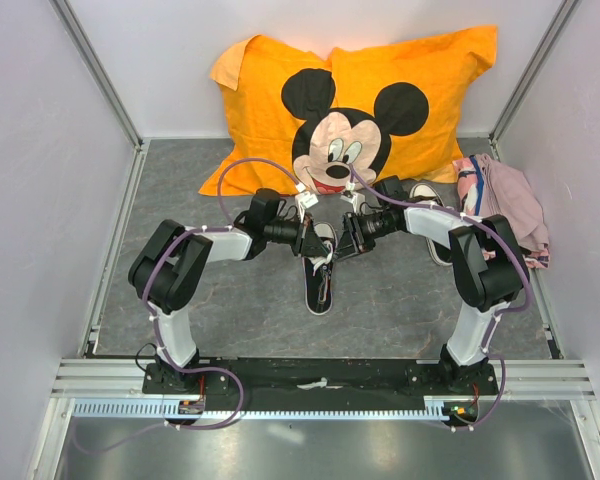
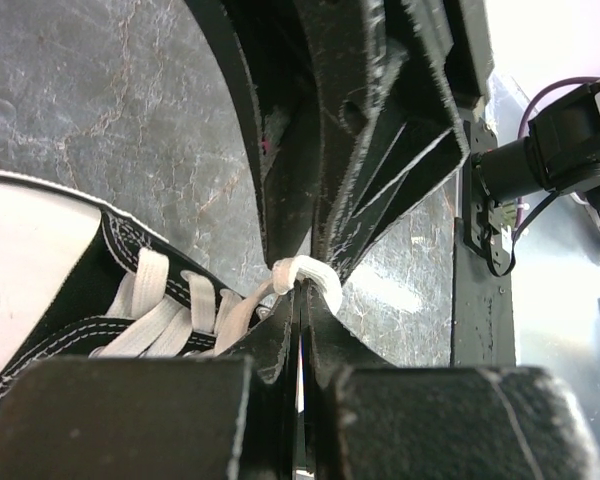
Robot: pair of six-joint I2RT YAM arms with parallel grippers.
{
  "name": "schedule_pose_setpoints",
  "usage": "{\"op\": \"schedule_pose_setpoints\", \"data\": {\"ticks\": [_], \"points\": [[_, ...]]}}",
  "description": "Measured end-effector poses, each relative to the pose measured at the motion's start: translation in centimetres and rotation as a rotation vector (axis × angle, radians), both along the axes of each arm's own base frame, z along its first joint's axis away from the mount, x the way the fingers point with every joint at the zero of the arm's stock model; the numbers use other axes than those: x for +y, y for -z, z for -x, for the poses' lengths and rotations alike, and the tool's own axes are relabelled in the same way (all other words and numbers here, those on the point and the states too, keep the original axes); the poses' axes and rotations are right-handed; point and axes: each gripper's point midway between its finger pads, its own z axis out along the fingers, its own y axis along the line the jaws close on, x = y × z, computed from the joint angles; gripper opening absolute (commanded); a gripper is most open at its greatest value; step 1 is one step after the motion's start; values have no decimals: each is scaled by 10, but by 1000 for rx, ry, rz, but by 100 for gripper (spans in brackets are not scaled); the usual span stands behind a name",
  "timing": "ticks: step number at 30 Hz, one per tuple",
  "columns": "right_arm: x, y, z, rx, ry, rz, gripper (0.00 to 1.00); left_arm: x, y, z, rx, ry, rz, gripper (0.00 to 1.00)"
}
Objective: Tie the shoes
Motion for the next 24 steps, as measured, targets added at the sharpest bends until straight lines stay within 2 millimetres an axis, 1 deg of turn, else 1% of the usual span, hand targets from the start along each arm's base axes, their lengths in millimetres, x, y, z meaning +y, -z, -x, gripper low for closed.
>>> {"op": "schedule_pose_setpoints", "data": {"ticks": [6,10,11,13,14,19,20,23,24], "points": [[1,0,-1,-5,-7,-6,36,0,3,-1,14,1,1,2],[1,-1,-1,-14,-14,-12,28,-1,3,-2,18,3,5,2],[2,-1,-1,-15,-17,-14,21,-1,4,-2,21,3,5,2],[2,-2,-1,-18,-21,-20,13,-1,5,-3,24,6,7,1],[2,-2,-1,-21,-23,-24,1,-1,5,-3,27,5,7,2],[4,-3,-2,-36,-30,-32,0,-1,4,-3,32,6,10,2],[4,-3,-2,-40,-30,-32,0,-1,4,-3,33,5,10,3],[4,-5,-4,-57,-29,-31,0,0,4,-5,37,-2,10,10],[4,-5,-5,-65,-27,-29,0,1,4,-6,38,-4,10,15]]}}
